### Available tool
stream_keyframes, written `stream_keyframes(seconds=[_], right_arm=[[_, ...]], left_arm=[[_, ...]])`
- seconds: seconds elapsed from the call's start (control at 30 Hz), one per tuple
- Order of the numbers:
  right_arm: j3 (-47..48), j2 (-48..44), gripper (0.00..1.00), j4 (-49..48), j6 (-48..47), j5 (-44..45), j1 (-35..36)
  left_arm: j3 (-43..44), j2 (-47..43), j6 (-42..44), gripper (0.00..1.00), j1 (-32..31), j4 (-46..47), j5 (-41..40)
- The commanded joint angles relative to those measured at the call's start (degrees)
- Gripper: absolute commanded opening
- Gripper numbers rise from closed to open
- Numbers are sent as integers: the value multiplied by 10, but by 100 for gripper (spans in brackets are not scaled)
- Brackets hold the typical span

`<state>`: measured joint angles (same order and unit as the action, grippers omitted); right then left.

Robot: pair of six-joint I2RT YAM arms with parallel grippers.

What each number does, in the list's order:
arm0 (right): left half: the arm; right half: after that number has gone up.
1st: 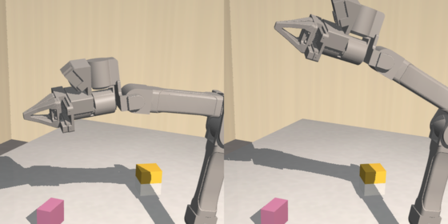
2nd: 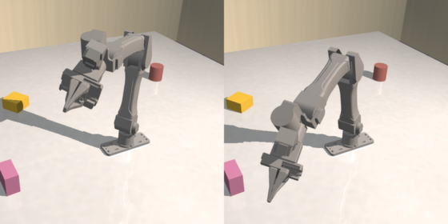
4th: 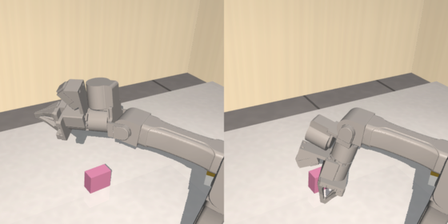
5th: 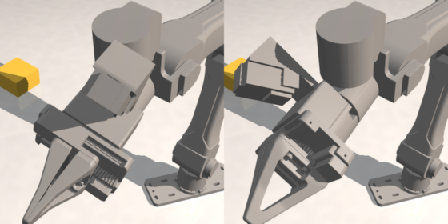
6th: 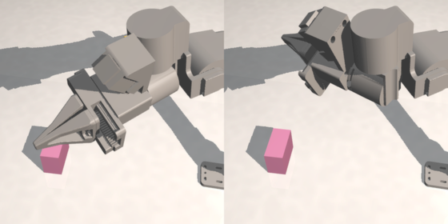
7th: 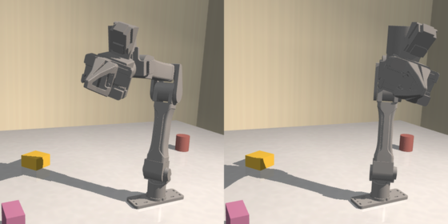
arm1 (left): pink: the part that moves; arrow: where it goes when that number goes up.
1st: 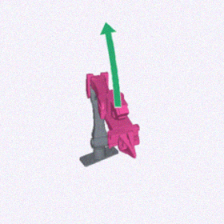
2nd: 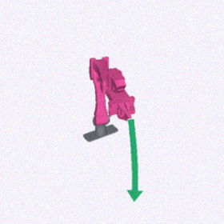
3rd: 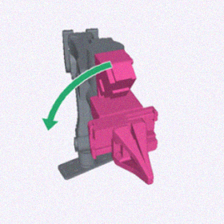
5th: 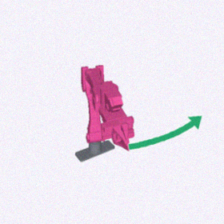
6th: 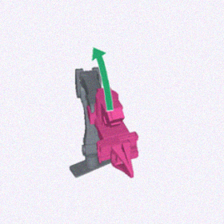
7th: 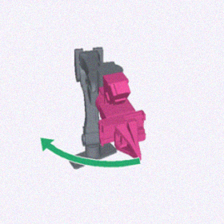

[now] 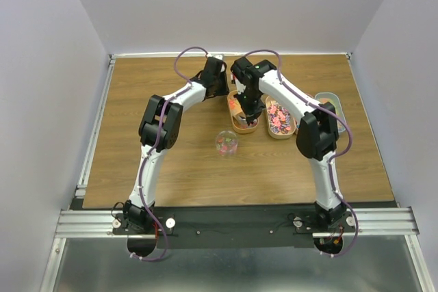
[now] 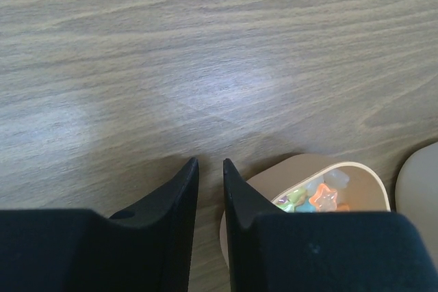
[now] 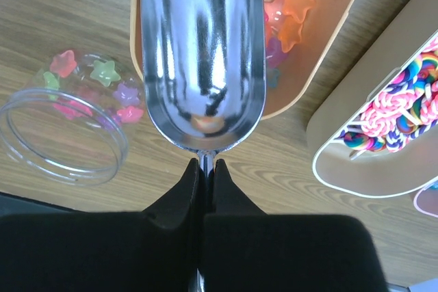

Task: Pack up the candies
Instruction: Scoop the fake candies from the storage box.

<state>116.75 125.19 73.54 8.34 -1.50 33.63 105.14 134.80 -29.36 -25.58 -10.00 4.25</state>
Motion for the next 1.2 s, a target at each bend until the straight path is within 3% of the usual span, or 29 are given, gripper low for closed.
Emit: stream_keyframes(seconds=[0.0,0.37,0.77,1.17], right_arm=[[31,47,1,9,0,31,5],[61,102,1,-12,9,73,5],[55,100,1,-69,41,117,5],[-21,68,1,-182,98,131,5]], left_arm=[[-27,-2,-10,28,-7,-7,30],[-33,-9,-16,28,-19,-3,38],[-62,-27,-20,27,-32,6,42],[-112,-55,-35,26,-35,24,60]])
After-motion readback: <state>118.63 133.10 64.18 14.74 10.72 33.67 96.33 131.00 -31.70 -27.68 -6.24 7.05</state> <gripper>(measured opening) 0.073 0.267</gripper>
